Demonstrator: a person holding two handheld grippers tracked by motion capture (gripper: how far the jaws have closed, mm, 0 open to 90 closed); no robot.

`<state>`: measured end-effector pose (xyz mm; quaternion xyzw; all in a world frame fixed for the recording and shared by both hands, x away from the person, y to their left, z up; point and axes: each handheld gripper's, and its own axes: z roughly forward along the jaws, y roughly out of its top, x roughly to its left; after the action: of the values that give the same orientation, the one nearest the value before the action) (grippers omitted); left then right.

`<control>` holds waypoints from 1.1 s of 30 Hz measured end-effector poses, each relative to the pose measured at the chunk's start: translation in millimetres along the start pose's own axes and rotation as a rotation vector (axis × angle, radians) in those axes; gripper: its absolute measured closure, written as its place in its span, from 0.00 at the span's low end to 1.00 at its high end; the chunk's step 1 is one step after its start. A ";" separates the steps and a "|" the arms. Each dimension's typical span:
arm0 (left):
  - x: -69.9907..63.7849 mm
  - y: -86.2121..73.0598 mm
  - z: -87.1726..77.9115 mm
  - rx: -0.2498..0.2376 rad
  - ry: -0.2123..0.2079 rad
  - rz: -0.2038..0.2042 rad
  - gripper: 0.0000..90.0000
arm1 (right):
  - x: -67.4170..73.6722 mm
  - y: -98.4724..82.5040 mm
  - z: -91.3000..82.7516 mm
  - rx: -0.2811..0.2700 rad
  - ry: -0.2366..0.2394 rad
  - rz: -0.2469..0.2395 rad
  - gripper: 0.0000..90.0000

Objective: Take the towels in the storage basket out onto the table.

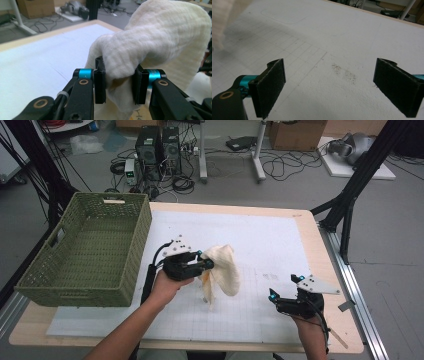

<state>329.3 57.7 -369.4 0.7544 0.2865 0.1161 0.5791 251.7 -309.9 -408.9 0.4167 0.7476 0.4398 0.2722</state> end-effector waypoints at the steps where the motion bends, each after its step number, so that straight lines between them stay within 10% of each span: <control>1: -0.7 -2.3 3.7 0.007 0.000 0.005 0.76 | 0.0 0.0 0.0 0.000 0.000 0.000 0.11; 16: 22.7 -36.9 49.6 0.221 0.083 -0.031 0.58 | -0.2 -0.6 3.3 0.009 0.000 -0.007 0.11; 21: 27.5 -32.1 36.8 0.165 0.152 -0.061 0.33 | -0.9 -1.7 3.8 0.018 0.000 -0.001 0.11; 33: 32.0 -55.1 -29.9 0.035 0.174 -0.065 0.23 | -0.2 0.8 8.1 0.023 0.007 0.003 0.11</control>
<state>323.6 109.0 -417.1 0.7417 0.3618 0.1573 0.5425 258.3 -306.4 -411.9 0.4192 0.7528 0.4332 0.2643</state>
